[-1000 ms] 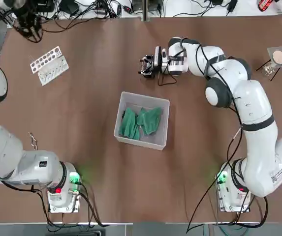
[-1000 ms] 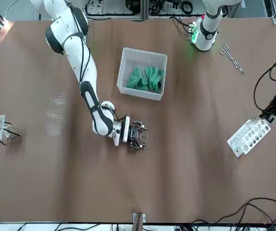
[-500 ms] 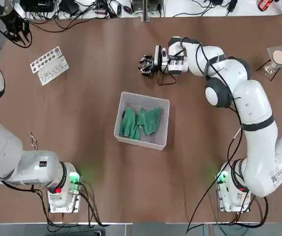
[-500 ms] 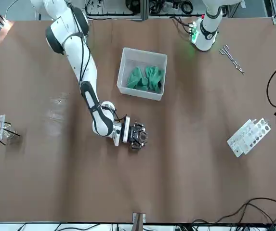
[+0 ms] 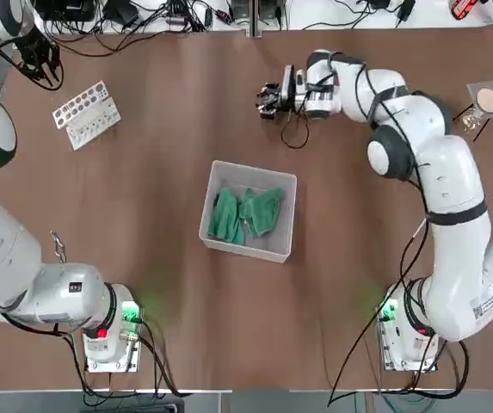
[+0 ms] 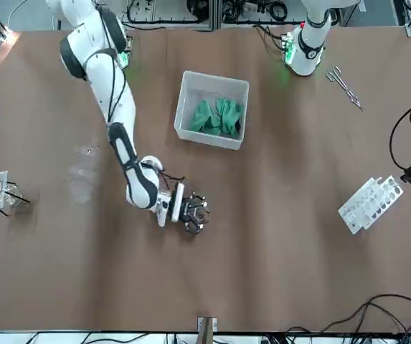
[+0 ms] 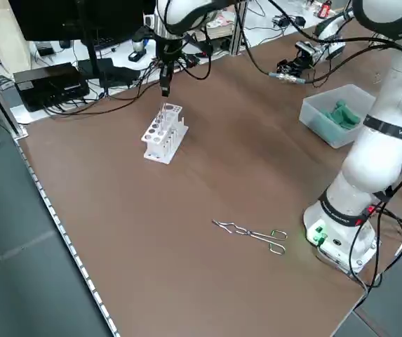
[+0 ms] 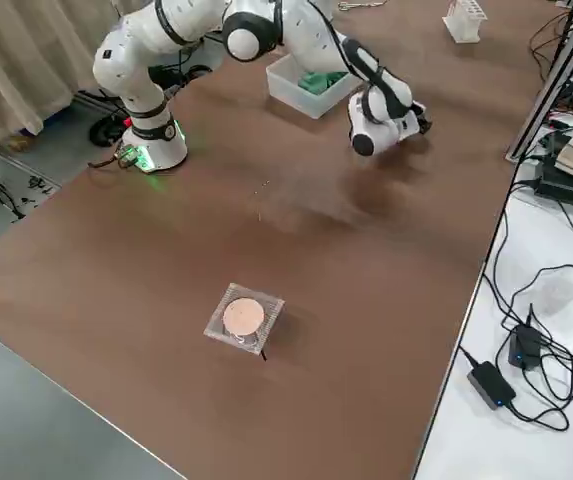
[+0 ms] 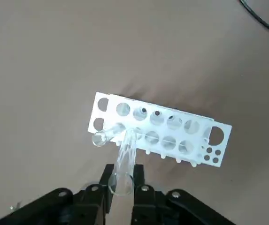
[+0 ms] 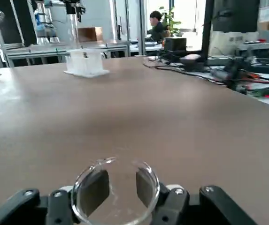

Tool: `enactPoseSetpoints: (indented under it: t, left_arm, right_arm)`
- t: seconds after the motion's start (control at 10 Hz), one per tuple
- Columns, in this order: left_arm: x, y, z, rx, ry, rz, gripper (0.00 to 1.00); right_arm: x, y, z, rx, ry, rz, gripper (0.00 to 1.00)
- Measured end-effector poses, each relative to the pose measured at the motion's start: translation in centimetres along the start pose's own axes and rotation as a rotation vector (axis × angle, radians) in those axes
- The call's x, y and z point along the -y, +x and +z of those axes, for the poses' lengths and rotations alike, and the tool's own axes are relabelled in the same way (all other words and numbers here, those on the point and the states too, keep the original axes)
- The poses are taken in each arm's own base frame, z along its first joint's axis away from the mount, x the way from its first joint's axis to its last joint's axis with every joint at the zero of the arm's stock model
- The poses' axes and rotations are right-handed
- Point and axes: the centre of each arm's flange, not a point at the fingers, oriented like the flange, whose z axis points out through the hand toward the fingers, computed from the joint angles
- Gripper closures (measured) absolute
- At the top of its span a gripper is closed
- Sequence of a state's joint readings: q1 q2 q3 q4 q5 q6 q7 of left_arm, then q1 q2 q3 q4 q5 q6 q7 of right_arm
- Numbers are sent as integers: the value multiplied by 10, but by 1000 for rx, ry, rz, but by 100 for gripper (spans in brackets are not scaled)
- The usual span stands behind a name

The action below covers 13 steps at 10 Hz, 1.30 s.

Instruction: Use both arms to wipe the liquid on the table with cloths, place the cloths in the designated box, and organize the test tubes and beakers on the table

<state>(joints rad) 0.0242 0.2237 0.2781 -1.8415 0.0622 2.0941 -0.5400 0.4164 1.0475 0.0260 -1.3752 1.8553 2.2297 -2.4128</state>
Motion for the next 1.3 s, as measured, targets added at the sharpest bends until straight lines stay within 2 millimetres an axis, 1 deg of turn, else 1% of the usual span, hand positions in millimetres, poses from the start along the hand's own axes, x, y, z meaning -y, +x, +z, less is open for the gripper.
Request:
enactPoseSetpoints:
  t: [0.1,0.2,0.3,0.4,0.5,0.6,0.7,0.8,0.9,1.0,1.1,1.2,1.3]
  left_arm:
    - [-1,0,1,-1,-3,-1,79]
    - [-1,1,3,2,-7,-4,79]
    - [-2,1,6,3,-8,-6,79]
    - [-3,1,9,4,-8,-5,77]
    - [-5,1,10,3,-8,-4,76]
    - [-6,1,10,2,-9,-2,70]
    - [-7,1,9,0,-10,0,56]
    - [-8,1,6,-5,-14,1,41]
    - [-8,2,1,-12,-20,5,25]
    - [-6,2,-8,-18,-26,25,11]
    - [-3,0,-21,-24,-36,56,6]
    - [-4,-3,-40,-36,-53,93,0]
    - [-12,-15,-64,-47,-75,154,0]
  right_arm:
    - [-24,7,-32,46,14,-10,63]
    - [-46,19,-63,85,49,-6,63]
    - [-64,33,-94,127,98,7,63]
    - [-80,42,-128,179,142,23,63]
    - [-95,44,-166,218,180,36,64]
    - [-107,35,-212,230,218,53,64]
    - [-116,20,-260,234,247,75,64]
    - [-122,4,-310,233,269,102,63]
    - [-126,-6,-359,220,288,124,63]
    - [-128,-10,-405,207,304,137,63]
    - [-128,-14,-447,197,310,149,63]
    - [-126,-16,-487,186,313,158,63]
    - [-124,-14,-527,182,319,160,63]
